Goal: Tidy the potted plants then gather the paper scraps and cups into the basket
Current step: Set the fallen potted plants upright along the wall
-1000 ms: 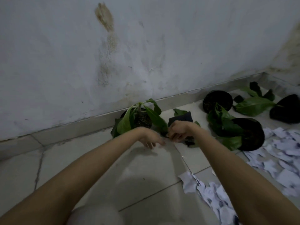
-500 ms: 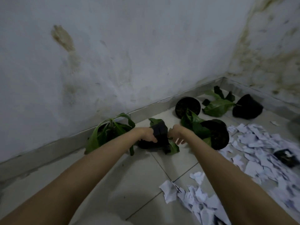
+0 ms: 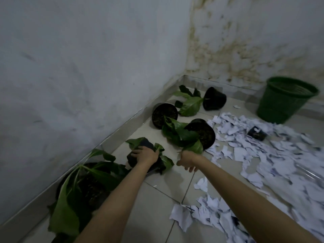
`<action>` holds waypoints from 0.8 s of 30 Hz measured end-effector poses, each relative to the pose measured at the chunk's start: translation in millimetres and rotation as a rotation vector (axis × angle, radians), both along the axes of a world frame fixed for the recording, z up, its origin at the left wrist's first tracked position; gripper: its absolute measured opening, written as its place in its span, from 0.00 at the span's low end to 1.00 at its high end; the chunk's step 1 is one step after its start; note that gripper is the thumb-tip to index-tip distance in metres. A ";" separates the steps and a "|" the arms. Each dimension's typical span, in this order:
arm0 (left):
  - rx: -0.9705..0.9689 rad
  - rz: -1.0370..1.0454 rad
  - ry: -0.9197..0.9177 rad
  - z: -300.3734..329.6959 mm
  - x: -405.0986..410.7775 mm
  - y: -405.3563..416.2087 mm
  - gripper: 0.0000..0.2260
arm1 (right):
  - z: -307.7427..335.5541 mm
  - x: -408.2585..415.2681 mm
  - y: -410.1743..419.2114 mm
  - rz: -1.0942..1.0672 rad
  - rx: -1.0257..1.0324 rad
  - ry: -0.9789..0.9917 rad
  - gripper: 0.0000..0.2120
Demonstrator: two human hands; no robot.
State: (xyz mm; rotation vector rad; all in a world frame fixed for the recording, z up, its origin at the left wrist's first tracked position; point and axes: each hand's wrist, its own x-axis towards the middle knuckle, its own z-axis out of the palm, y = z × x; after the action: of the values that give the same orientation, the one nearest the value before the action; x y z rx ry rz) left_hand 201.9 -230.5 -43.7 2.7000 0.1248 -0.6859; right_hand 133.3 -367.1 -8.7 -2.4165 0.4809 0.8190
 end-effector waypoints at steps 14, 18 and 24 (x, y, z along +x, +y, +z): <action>-0.495 0.412 -0.116 -15.2 4.9 46.1 0.22 | -44.2 14.2 68.5 -0.536 0.928 0.190 0.13; -0.732 0.628 -0.069 -26.8 5.6 56.5 0.21 | -52.5 31.2 89.9 -0.668 1.067 0.117 0.17; -1.047 0.837 -0.046 -37.7 6.9 51.9 0.20 | -64.3 58.7 76.3 -0.735 1.109 0.025 0.17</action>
State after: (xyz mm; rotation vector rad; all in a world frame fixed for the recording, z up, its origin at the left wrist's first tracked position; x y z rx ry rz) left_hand 208.8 -178.6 -81.4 1.4496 0.6312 -0.2743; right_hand 192.0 -290.9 -73.0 -1.0874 0.6337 0.5404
